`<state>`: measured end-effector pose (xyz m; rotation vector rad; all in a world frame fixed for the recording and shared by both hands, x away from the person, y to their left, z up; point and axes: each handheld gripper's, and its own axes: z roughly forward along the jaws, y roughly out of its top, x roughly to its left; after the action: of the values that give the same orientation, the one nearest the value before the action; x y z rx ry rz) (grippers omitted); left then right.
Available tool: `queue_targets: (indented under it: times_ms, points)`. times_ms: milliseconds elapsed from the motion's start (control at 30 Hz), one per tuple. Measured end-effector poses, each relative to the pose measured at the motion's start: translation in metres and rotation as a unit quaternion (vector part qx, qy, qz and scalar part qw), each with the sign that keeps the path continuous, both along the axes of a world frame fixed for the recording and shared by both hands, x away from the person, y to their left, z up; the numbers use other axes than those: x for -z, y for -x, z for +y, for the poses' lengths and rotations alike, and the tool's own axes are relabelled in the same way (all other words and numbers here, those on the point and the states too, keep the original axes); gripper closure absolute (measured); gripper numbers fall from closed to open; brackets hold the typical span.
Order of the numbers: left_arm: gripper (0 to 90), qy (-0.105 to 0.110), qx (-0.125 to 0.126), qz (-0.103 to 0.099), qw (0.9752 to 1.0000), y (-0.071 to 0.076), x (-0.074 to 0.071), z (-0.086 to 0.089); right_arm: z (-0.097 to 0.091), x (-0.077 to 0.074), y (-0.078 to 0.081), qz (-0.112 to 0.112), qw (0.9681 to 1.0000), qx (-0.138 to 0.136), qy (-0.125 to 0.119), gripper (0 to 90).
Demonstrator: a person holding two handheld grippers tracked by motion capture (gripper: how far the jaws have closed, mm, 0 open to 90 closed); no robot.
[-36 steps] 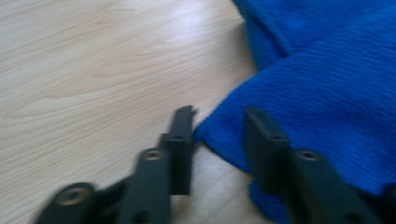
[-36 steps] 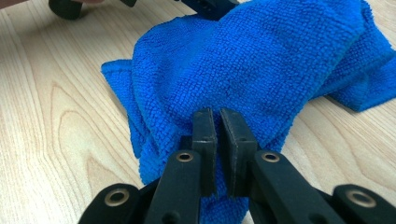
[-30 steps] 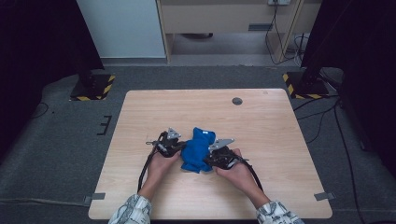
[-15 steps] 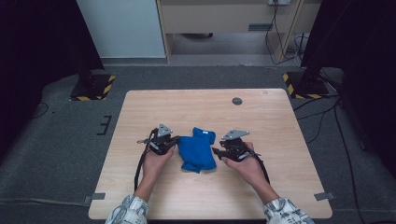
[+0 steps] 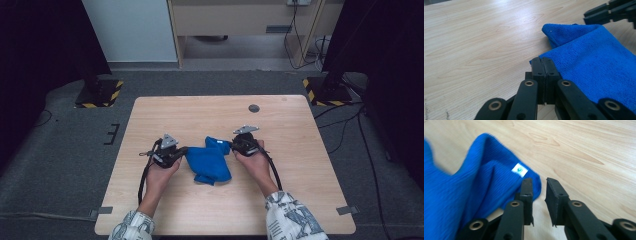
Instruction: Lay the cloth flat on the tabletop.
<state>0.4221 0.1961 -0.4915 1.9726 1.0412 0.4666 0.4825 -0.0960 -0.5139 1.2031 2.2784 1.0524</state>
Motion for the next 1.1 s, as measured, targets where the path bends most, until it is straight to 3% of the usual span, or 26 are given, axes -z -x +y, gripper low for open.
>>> queue_targets:
  times_ms: [200,267,367,433,700,1100]
  points:
    - [89.4,0.006,-0.003,0.001,1.0000,0.000,0.000,0.002,0.010,0.007,-0.016,0.014,0.9998,0.012,-0.011,67.4]
    - [89.4,0.007,-0.003,0.001,1.0000,0.000,0.000,0.003,0.012,0.009,-0.020,0.015,0.9998,0.013,-0.002,67.7]
    - [89.4,0.009,-0.005,0.001,0.9999,-0.001,0.000,0.004,0.014,0.012,-0.023,0.028,0.9996,0.009,0.004,75.7]
    - [89.4,0.009,-0.006,0.000,0.9999,-0.001,0.000,0.006,0.015,0.013,-0.023,0.029,0.9995,0.003,0.013,85.7]
    - [89.4,0.017,-0.016,-0.004,0.9997,-0.001,-0.003,0.013,0.005,0.004,-0.015,0.016,0.9999,-0.004,0.003,89.7]
    - [89.4,0.017,-0.029,-0.010,0.9994,-0.003,-0.005,0.020,-0.031,-0.015,0.007,-0.004,0.9998,-0.010,-0.014,89.8]
